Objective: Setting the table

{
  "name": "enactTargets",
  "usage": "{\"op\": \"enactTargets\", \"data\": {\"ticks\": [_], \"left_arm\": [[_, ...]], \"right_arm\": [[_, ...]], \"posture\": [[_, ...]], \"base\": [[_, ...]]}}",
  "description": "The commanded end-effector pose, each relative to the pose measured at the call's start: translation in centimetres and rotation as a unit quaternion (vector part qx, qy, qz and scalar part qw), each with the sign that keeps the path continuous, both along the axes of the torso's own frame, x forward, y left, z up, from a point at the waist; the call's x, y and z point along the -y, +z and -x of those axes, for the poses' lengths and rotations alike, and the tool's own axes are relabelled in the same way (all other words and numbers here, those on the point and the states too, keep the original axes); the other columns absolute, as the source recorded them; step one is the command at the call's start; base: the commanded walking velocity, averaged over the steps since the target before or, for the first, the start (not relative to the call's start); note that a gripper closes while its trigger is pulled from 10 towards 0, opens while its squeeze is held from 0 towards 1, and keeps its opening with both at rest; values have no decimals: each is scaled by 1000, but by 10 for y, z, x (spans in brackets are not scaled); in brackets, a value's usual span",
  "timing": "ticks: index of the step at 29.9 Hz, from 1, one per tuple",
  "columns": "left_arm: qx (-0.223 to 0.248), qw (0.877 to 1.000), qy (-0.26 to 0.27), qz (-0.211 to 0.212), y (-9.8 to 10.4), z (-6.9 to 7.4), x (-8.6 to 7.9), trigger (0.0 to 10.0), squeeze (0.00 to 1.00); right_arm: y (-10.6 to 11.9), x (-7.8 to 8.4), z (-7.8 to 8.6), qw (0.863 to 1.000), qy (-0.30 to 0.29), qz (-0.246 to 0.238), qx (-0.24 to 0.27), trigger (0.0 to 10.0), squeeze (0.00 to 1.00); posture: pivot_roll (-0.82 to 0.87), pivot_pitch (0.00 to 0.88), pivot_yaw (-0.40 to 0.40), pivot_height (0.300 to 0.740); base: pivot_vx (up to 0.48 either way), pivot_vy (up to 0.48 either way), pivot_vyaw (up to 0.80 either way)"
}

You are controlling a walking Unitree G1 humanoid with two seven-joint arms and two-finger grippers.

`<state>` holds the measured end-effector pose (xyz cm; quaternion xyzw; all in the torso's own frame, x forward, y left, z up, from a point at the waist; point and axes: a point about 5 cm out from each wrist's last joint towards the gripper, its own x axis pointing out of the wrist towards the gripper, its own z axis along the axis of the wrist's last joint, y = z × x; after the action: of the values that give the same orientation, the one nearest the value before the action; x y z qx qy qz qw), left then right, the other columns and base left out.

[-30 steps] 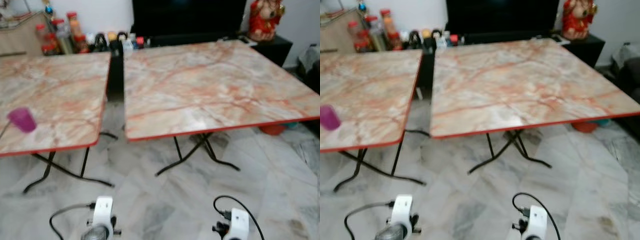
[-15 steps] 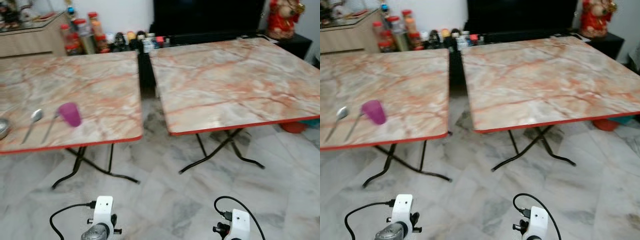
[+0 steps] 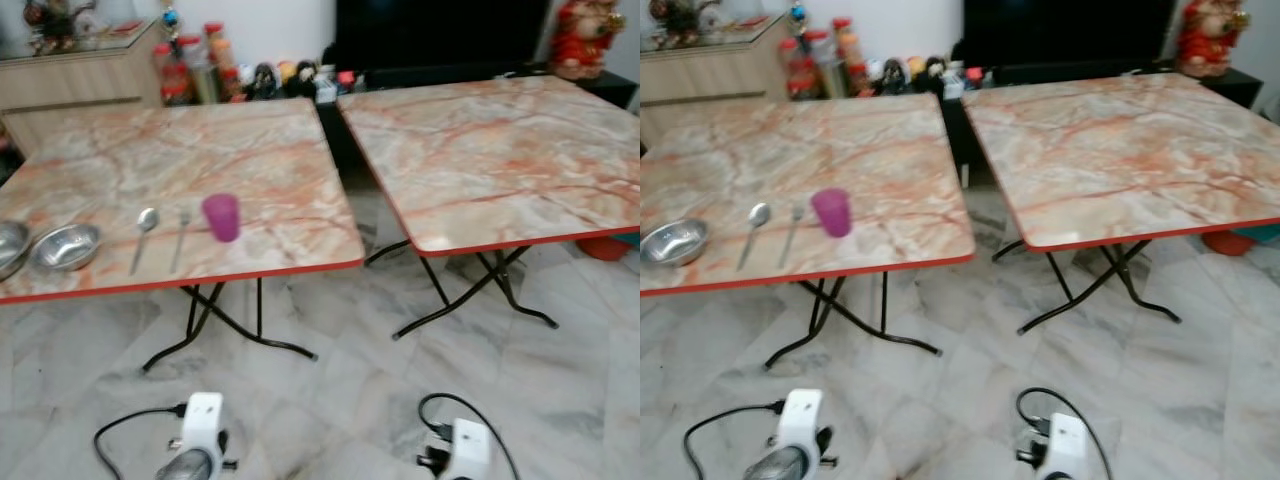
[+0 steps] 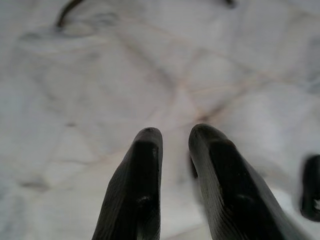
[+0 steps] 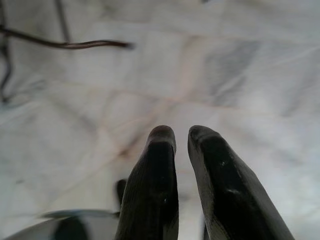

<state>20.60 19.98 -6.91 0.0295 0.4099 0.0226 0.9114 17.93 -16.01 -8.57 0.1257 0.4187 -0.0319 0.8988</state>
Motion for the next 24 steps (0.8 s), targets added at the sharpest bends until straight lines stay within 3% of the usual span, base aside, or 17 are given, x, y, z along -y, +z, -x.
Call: {"op": "enactTargets", "data": {"ticks": [1, 24], "left_arm": [[7, 1000, -10, 7, 2, -5, 8, 10000, 0], [8, 1000, -6, 7, 2, -5, 7, 10000, 0]], "right_arm": [[0, 12, 1, 1000, -6, 16, -2, 10000, 0], [-1, 10, 3, 1000, 1, 19, -7, 10000, 0]], "posture": [[13, 0, 40, 740], [26, 0, 37, 740]], "base": [[0, 439, 0], [0, 436, 0]]}}
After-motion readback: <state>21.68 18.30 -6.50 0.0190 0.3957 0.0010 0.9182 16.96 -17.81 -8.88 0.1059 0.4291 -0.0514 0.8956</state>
